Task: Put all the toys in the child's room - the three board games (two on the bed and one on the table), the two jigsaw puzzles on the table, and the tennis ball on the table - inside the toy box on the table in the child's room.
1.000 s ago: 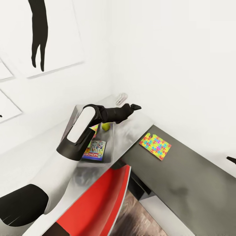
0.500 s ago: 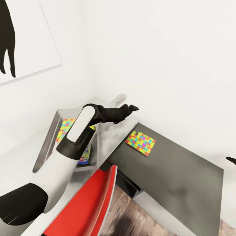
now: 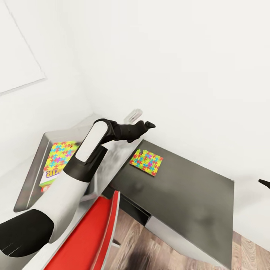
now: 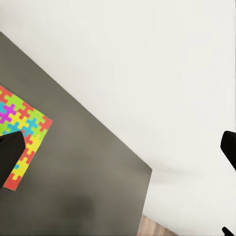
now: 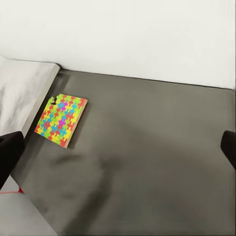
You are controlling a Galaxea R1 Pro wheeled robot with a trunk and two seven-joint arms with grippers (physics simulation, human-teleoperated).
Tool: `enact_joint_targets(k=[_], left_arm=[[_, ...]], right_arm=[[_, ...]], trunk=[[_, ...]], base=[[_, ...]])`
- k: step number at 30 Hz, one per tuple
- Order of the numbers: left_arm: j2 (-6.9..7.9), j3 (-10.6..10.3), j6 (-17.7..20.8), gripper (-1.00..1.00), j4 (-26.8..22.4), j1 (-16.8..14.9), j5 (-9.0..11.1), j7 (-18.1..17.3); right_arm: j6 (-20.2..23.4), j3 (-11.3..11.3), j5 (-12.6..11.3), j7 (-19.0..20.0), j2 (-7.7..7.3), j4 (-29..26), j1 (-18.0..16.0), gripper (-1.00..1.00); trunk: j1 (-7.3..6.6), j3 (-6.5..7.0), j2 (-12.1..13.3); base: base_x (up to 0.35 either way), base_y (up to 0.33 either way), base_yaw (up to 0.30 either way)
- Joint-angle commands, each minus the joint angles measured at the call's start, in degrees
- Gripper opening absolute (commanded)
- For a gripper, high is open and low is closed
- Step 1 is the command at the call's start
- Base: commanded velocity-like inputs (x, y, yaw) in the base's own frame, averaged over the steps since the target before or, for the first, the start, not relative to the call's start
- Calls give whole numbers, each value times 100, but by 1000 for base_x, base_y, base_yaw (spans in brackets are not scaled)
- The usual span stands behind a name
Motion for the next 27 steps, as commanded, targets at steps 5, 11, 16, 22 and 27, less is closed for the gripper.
enact_joint_targets(k=[5, 11, 16, 22, 27], left_arm=[[23, 1, -2, 100, 2, -6, 52, 122], [50, 4, 1, 100, 10, -4, 49, 167], [74, 2, 2, 100, 15, -1, 48, 182], [99, -1, 3, 100, 24, 15, 48, 193], [111, 11, 2, 100, 73, 16, 48, 199]], right_arm=[[22, 2, 29, 38, 30, 0, -7, 100], [22, 9, 29, 38, 95, -3, -7, 100], [22, 16, 30, 38, 123, -6, -8, 100], [22, 25, 34, 38, 146, -7, -9, 100], [22, 30, 37, 38, 158, -14, -10, 100]], trunk=[[2, -2, -6], [2, 1, -6], [2, 4, -6], [2, 15, -6], [2, 29, -6]], base=[[0, 0, -109], [0, 0, -58], [0, 0, -100], [0, 0, -211], [0, 0, -256]])
